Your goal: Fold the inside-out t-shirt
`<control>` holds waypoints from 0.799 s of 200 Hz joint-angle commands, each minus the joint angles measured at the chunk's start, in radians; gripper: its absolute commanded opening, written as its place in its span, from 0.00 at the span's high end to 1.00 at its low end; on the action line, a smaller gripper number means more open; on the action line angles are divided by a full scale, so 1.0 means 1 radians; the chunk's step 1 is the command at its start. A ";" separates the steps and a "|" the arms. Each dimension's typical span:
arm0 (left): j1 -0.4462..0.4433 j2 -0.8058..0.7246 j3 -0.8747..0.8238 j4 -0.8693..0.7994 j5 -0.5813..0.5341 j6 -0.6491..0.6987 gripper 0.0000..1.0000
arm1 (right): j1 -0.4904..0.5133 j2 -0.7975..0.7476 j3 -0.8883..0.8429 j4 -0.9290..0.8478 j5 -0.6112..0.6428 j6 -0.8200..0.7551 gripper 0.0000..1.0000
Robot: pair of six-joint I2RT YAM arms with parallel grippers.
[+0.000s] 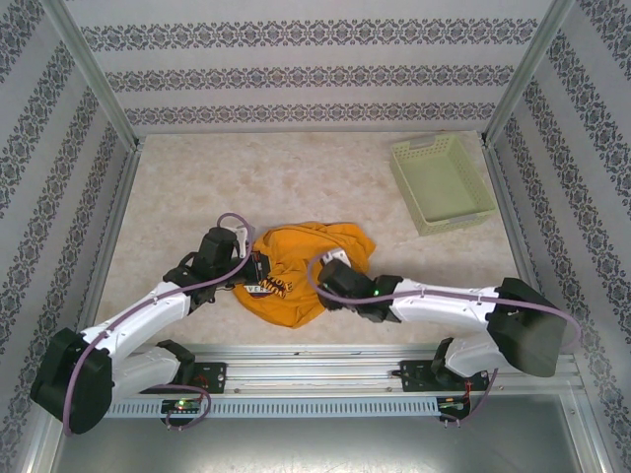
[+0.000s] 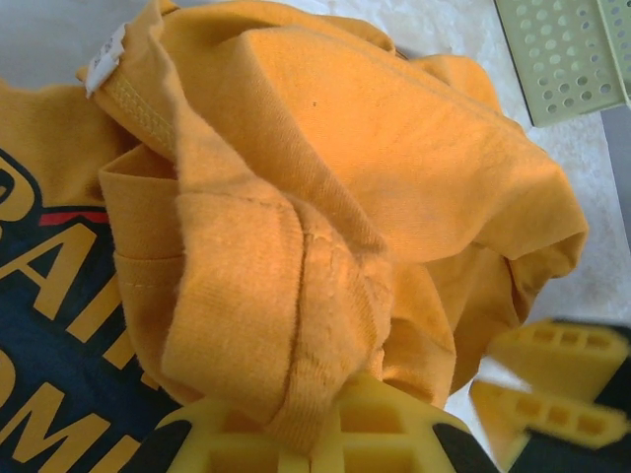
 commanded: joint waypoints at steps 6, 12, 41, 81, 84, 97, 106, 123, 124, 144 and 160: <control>-0.015 -0.021 0.034 -0.025 0.003 0.021 1.00 | -0.063 0.072 0.107 0.015 0.002 -0.070 0.51; -0.015 -0.028 0.037 -0.026 0.006 0.020 1.00 | -0.079 0.097 0.125 0.011 -0.005 -0.080 0.50; -0.026 -0.070 0.046 -0.022 0.018 0.017 1.00 | -0.119 0.183 0.187 0.048 -0.090 -0.088 0.49; -0.040 -0.126 0.055 -0.021 0.057 0.034 1.00 | -0.175 0.277 0.299 -0.024 0.000 -0.083 0.50; -0.041 -0.129 0.054 -0.022 0.059 0.036 1.00 | -0.183 0.282 0.305 -0.026 0.007 -0.081 0.50; -0.047 -0.154 0.055 -0.026 0.066 0.047 1.00 | -0.227 0.306 0.323 -0.023 0.028 -0.090 0.53; -0.051 -0.168 0.053 -0.032 0.071 0.054 1.00 | -0.251 0.327 0.340 -0.025 0.055 -0.106 0.55; -0.054 -0.195 0.047 -0.041 0.081 0.067 1.00 | -0.289 0.378 0.382 -0.034 0.093 -0.137 0.57; -0.054 -0.196 0.047 -0.041 0.082 0.068 1.00 | -0.291 0.381 0.384 -0.036 0.095 -0.139 0.57; -0.054 -0.214 0.040 -0.055 0.081 0.082 1.00 | -0.336 0.400 0.404 -0.040 0.092 -0.142 0.58; -0.054 -0.207 0.037 -0.074 0.059 0.089 1.00 | -0.346 0.357 0.382 -0.026 0.071 -0.148 0.58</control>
